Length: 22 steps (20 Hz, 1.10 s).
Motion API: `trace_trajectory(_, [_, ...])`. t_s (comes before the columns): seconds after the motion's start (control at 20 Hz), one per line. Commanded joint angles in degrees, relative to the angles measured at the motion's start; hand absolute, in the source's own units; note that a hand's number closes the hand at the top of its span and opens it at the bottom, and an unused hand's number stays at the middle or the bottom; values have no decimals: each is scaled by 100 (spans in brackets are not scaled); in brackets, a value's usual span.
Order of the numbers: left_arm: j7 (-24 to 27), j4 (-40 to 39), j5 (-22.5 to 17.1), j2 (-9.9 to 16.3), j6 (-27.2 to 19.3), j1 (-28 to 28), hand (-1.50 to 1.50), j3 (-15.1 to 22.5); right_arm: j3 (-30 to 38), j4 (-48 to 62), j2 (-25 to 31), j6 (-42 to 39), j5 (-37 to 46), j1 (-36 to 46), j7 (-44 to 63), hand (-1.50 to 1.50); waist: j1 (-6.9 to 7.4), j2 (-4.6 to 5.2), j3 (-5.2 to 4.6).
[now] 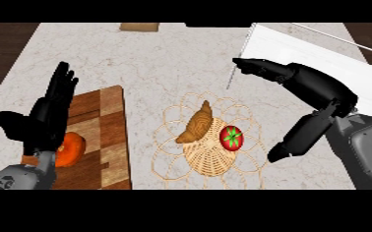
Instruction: Pick the tomato from the placemat and place it in the tiered shelf
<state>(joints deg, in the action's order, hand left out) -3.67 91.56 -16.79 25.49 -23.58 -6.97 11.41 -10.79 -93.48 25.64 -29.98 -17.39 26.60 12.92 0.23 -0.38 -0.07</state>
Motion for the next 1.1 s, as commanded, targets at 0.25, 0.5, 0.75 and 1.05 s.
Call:
trace_trajectory(0.25, [-10,138,37,13,12,200,0,-54,-1240,-1571,720,-255,1654,887,1776,-150,-30,-38,-13])
trace_trajectory(0.5, [-75,109,-7,44,120,90,0,-267,-1987,-2027,322,-250,2217,779,3065,-150,-42,3,-2])
trace_trajectory(0.75, [288,-238,373,-454,20,88,0,9,-2501,-1639,-234,-255,3210,906,3333,-150,-31,33,2])
trace_trajectory(1.05, [-260,286,375,-301,60,41,0,-83,-2983,-1050,-129,-530,4202,841,3285,-150,-1,36,6])
